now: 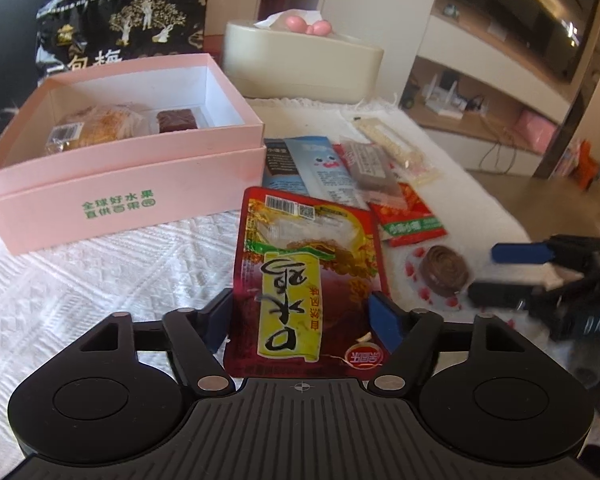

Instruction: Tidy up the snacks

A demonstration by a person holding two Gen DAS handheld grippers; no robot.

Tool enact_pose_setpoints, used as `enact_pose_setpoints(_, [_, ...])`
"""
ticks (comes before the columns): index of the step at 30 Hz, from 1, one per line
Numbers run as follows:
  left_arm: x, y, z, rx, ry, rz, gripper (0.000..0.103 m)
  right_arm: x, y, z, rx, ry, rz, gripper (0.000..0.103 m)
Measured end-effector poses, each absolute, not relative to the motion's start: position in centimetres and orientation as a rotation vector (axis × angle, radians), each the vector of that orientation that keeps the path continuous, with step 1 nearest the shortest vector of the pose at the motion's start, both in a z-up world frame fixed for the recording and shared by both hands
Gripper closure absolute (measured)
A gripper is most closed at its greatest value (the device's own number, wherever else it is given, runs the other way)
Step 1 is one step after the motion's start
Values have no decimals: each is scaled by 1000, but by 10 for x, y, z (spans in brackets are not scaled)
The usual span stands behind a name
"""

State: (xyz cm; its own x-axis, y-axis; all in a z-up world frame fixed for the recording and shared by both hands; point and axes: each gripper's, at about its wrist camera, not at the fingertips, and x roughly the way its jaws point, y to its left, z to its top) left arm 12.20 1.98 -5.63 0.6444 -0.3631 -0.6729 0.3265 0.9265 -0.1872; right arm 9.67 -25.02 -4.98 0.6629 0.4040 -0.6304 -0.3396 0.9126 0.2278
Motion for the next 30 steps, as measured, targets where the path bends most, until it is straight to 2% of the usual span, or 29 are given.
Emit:
enact_pose_setpoints(5, [119,22,-56,-87,769,-399,35,98,-222,-46,-38,747,471,21])
enact_pose_setpoints(7, [116,24,-56,-92,766,-398,36,104,-217,-47,-42,776,469,29])
enact_pose_setpoints(8, [115,25,-56,-96,765,-397,36,106,-216,-48,-48,780,471,37])
enact_pose_setpoints(9, [114,26,-55,-99,764,-395,36,107,-215,-47,-59,778,472,50])
enact_pose_setpoints(19, [65,52,-30,-116,710,-381,37,84,-195,-20,-118,731,592,51])
enact_pose_setpoints(25, [24,88,12,-139,584,-328,37,69,-173,20,-114,661,700,51])
enact_pose_setpoints(30, [35,120,51,-159,461,-262,37,83,-154,61,-56,620,765,51])
